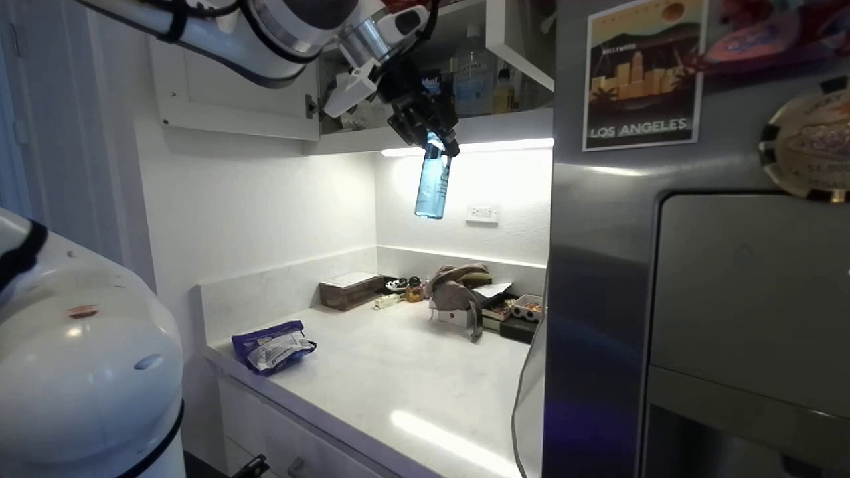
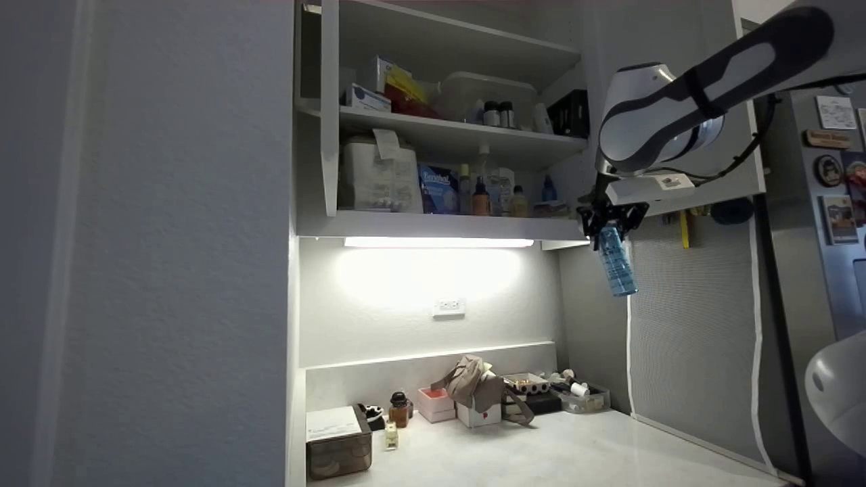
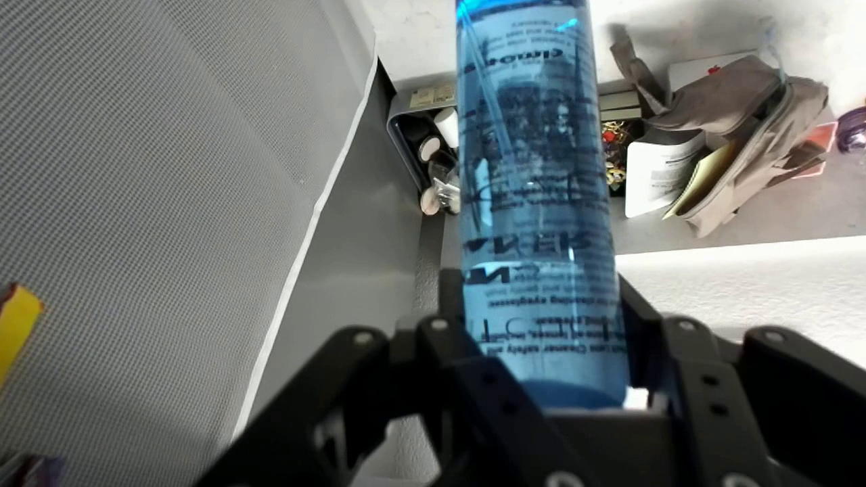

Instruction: Put the spray bottle inside the cabinet

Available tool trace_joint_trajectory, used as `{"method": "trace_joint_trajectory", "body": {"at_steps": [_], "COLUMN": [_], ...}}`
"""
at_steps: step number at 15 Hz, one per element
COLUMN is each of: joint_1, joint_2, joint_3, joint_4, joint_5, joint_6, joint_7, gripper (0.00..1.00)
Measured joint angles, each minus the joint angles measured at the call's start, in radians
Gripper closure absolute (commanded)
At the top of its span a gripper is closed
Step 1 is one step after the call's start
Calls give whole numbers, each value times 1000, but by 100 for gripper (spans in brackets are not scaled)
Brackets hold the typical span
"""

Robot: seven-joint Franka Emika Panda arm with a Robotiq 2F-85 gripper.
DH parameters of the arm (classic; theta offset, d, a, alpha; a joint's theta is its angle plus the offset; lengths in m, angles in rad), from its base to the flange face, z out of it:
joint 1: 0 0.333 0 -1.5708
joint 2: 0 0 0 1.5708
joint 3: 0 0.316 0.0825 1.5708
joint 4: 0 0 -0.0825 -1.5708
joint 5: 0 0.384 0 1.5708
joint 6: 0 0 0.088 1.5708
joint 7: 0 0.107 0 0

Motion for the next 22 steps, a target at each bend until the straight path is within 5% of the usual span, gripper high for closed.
{"method": "trace_joint_trajectory", "body": {"at_steps": [6, 7, 13, 22], "joint_1": [0, 0, 3, 1], "joint_2": [12, 12, 22, 121], "joint_3": [0, 0, -6, -18], "joint_4": [11, 11, 28, 232], "joint_5": [0, 0, 0, -4], "joint_6": [0, 0, -1, 7], "joint_7": [0, 0, -1, -2], "gripper": [49, 74, 74, 74]}}
